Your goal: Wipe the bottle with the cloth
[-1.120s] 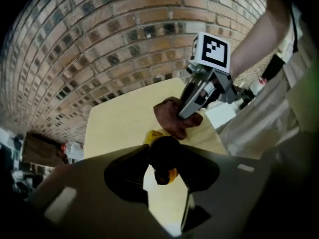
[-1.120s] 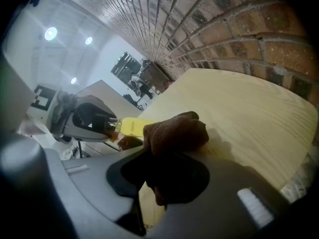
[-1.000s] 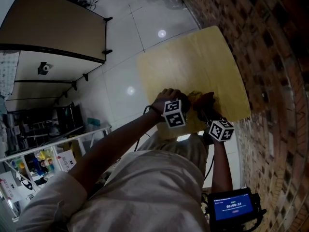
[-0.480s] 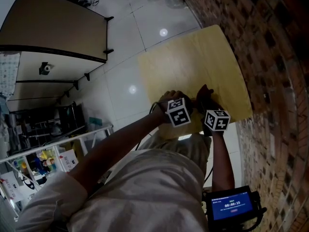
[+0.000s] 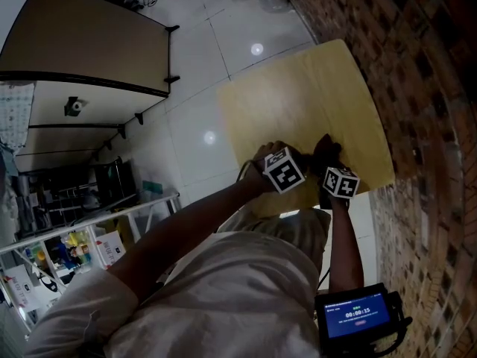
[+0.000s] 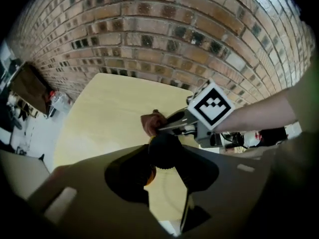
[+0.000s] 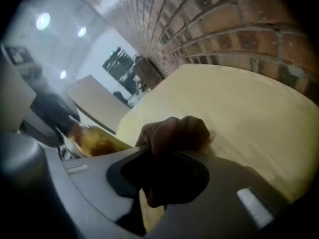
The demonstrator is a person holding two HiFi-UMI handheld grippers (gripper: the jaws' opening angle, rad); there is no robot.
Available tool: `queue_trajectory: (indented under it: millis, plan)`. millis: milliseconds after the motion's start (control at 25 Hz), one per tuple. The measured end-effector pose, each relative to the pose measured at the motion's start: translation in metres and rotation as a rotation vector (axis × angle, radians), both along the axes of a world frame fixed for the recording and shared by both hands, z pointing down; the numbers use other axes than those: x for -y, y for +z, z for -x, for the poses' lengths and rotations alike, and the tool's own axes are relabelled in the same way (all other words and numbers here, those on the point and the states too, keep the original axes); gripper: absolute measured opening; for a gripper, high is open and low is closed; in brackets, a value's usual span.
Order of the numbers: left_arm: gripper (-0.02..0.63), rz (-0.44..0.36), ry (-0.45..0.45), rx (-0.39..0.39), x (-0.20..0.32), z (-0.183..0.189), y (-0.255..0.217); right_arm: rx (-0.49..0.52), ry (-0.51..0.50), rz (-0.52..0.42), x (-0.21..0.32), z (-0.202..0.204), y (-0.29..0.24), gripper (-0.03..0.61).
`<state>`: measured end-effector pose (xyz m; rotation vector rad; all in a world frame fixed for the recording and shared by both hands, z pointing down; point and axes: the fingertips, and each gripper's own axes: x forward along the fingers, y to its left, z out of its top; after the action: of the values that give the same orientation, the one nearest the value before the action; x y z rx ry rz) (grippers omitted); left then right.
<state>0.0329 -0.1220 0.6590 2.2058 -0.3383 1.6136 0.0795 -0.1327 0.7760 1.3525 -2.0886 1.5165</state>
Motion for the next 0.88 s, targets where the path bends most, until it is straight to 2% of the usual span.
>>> queue_trajectory:
  millis: [80,200,400,600,720,880]
  plan:
    - [0.173,0.000,-0.079,0.001,0.007,0.002,-0.001,0.114,0.087,-0.083,-0.005,-0.014,-0.028,0.069]
    - [0.175,-0.027,-0.131,0.001,0.010,0.001,-0.002,0.193,0.104,-0.180,-0.023,-0.020,-0.065,0.069]
    - [0.181,-0.084,-0.072,-0.014,-0.001,-0.004,-0.003,0.201,0.072,-0.218,-0.051,-0.012,-0.084,0.069]
    - [0.197,-0.111,-0.054,-0.100,0.006,0.001,-0.028,0.224,0.017,-0.302,-0.056,0.009,-0.110,0.069]
    - [0.160,-0.078,-0.065,-0.121,0.010,0.007,-0.036,0.248,-0.059,-0.370,-0.054,0.028,-0.130,0.069]
    - [0.161,-0.031,-0.087,-0.148,0.009,0.006,-0.034,0.251,-0.089,-0.398,-0.045,0.044,-0.139,0.069]
